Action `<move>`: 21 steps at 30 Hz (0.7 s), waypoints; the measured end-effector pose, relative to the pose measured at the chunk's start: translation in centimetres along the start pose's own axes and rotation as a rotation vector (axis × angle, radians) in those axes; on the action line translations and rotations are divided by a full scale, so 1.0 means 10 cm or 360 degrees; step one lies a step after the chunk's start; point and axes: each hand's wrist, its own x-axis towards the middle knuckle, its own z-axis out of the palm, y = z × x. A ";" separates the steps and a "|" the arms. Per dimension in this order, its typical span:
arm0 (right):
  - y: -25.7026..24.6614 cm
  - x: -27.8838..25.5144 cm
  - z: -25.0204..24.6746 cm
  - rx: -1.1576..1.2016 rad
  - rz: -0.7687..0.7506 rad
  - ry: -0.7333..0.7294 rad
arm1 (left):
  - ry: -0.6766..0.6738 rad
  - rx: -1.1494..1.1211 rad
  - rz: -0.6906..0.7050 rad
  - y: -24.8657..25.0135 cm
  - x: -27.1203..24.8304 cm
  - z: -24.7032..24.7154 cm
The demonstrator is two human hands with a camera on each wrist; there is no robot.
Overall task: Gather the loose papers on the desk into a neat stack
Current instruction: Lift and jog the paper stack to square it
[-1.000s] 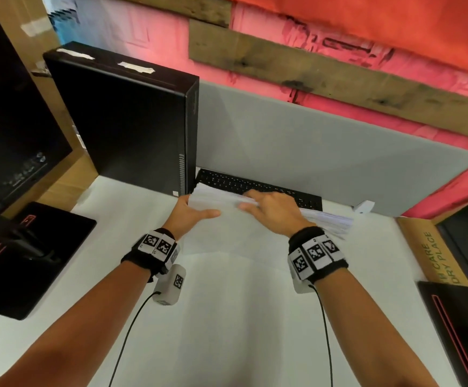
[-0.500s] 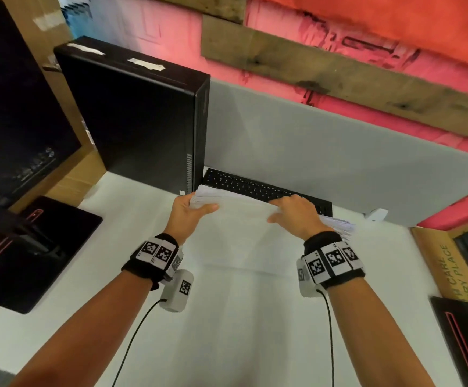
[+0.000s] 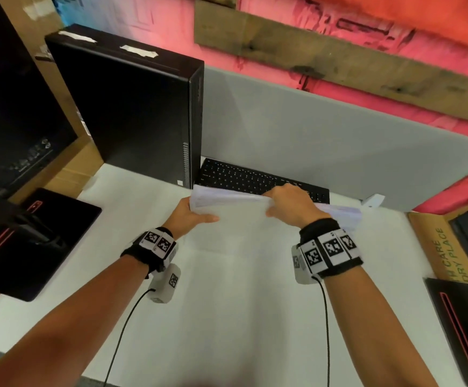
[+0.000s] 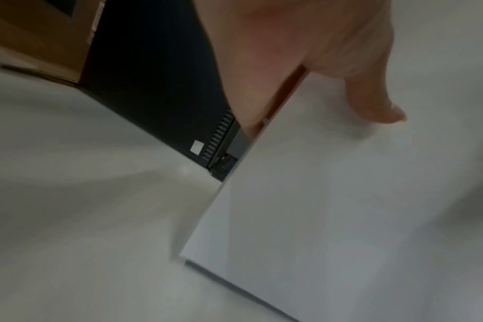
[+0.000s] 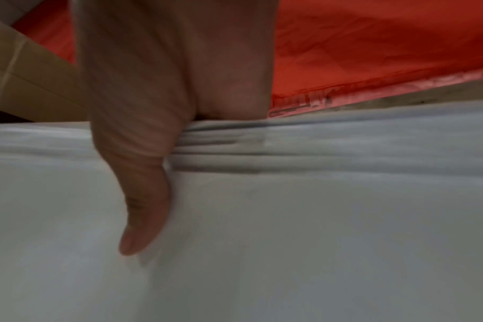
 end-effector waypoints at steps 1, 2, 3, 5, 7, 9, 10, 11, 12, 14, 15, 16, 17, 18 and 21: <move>0.01 0.00 -0.02 0.0013 0.0000 0.0015 | 0.0001 -0.0003 -0.0003 0.01 0.02 0.02; 0.02 0.00 -0.04 0.0018 0.0000 0.0028 | 0.0001 -0.0008 0.0007 0.01 0.03 0.04; 0.01 0.00 -0.05 0.0013 0.0003 0.0040 | 0.0010 -0.0027 0.0024 0.02 0.04 0.06; 0.00 -0.01 -0.07 -0.0002 0.0003 0.0076 | 0.0078 -0.0071 0.0027 0.01 0.04 0.12; -0.01 -0.01 -0.06 -0.0028 0.0015 0.0153 | 0.0194 -0.0123 0.0039 0.02 0.03 0.18; -0.04 -0.03 -0.06 -0.0074 0.0016 0.0317 | 0.0334 -0.0189 0.0089 0.07 0.02 0.23; -0.07 -0.04 -0.07 -0.0103 0.0010 0.0423 | 0.0414 -0.0233 0.0115 0.10 0.02 0.26; -0.10 -0.04 -0.09 -0.0129 0.0009 0.0516 | 0.0495 -0.0285 0.0137 0.13 0.02 0.30; -0.13 -0.05 -0.10 -0.0144 0.0000 0.0585 | 0.0567 -0.0332 0.0149 0.13 0.02 0.33; -0.19 -0.01 -0.09 -0.0145 -0.0043 0.0616 | 0.0648 -0.0389 0.0128 0.11 0.02 0.37; -0.20 0.02 -0.06 -0.0118 -0.0048 0.0564 | 0.0626 -0.0388 0.0088 0.07 0.03 0.37; -0.21 0.05 -0.01 -0.0074 -0.0043 0.0469 | 0.0582 -0.0354 0.0024 0.01 0.04 0.35; -0.21 0.09 0.04 -0.0022 -0.0035 0.0367 | 0.0528 -0.0301 -0.0046 -0.04 0.05 0.32; -0.20 0.12 0.09 0.0021 -0.0025 0.0292 | 0.0476 -0.0247 -0.0111 -0.08 0.06 0.29; -0.17 0.18 0.09 0.0099 -0.0036 0.0199 | 0.0400 -0.0188 -0.0178 -0.11 0.07 0.19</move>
